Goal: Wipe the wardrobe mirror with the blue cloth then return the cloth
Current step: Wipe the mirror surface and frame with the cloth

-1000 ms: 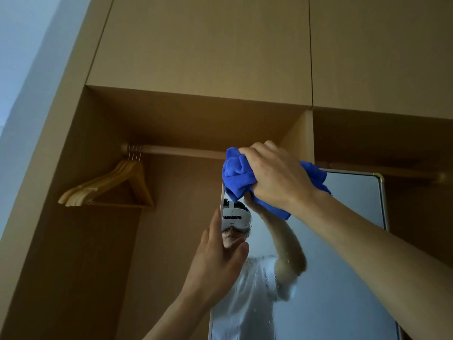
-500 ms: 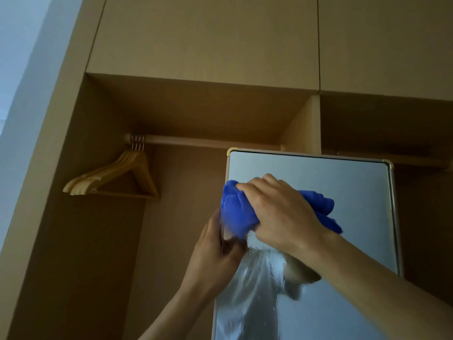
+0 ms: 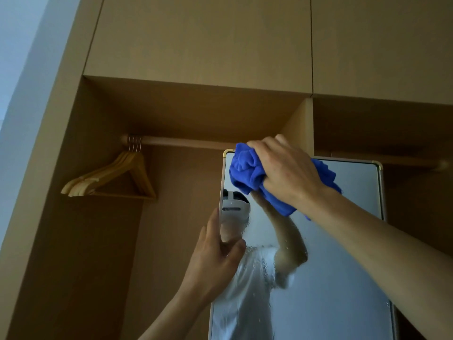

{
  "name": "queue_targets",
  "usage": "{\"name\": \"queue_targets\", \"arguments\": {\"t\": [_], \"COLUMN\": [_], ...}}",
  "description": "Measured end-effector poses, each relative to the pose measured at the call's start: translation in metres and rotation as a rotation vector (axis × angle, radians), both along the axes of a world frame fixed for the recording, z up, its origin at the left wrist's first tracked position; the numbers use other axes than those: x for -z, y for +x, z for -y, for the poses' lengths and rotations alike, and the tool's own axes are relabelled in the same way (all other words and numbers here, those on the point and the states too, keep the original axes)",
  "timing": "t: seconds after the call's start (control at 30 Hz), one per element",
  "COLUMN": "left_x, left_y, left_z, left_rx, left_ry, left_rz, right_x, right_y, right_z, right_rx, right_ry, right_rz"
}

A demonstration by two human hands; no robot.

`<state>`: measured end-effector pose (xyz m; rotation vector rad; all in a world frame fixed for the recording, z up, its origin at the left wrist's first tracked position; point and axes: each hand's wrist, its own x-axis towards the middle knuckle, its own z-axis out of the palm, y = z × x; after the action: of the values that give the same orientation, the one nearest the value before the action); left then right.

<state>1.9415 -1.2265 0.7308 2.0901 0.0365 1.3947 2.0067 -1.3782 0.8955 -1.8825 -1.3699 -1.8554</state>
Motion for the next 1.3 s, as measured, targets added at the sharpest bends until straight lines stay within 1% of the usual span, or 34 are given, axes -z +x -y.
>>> {"name": "queue_targets", "arguments": {"t": [0.1, 0.2, 0.33, 0.43, 0.53, 0.7, 0.8, 0.97, 1.07, 1.2, 1.3], "left_x": [0.0, -0.001, -0.001, 0.001, 0.0, -0.001, -0.002, -0.004, -0.002, 0.001, 0.002], "left_y": [0.0, 0.0, 0.002, 0.001, 0.0, -0.002, -0.003, -0.005, -0.002, 0.006, 0.011], "left_z": [0.003, 0.005, 0.01, 0.014, 0.022, 0.03, 0.034, 0.038, 0.037, 0.034, 0.034], "left_rx": [-0.004, -0.019, -0.04, -0.051, -0.071, -0.091, -0.115, -0.148, -0.176, -0.222, -0.256], "left_ry": [0.009, 0.01, -0.016, -0.037, -0.057, -0.085, -0.109, -0.135, -0.13, -0.126, -0.134], "left_rz": [0.026, 0.037, 0.062, 0.078, 0.067, 0.028, 0.009, -0.015, -0.011, -0.001, 0.005], "right_x": [-0.013, -0.012, 0.001, 0.014, 0.029, 0.043, 0.034, 0.004, -0.013, -0.018, -0.009], "right_y": [0.002, 0.005, 0.01, 0.015, 0.023, 0.034, 0.036, 0.038, 0.043, 0.047, 0.05], "right_z": [0.003, 0.005, 0.01, 0.016, 0.022, 0.028, 0.036, 0.051, 0.058, 0.059, 0.057], "right_rx": [-0.002, -0.048, -0.089, -0.082, -0.076, -0.092, -0.095, -0.073, -0.062, -0.07, -0.075], "right_ry": [0.014, 0.0, -0.073, -0.128, -0.19, -0.236, -0.218, -0.08, -0.043, -0.028, -0.06], "right_rz": [0.027, 0.04, 0.032, 0.031, 0.009, 0.018, 0.047, 0.037, 0.028, 0.037, 0.037]}}
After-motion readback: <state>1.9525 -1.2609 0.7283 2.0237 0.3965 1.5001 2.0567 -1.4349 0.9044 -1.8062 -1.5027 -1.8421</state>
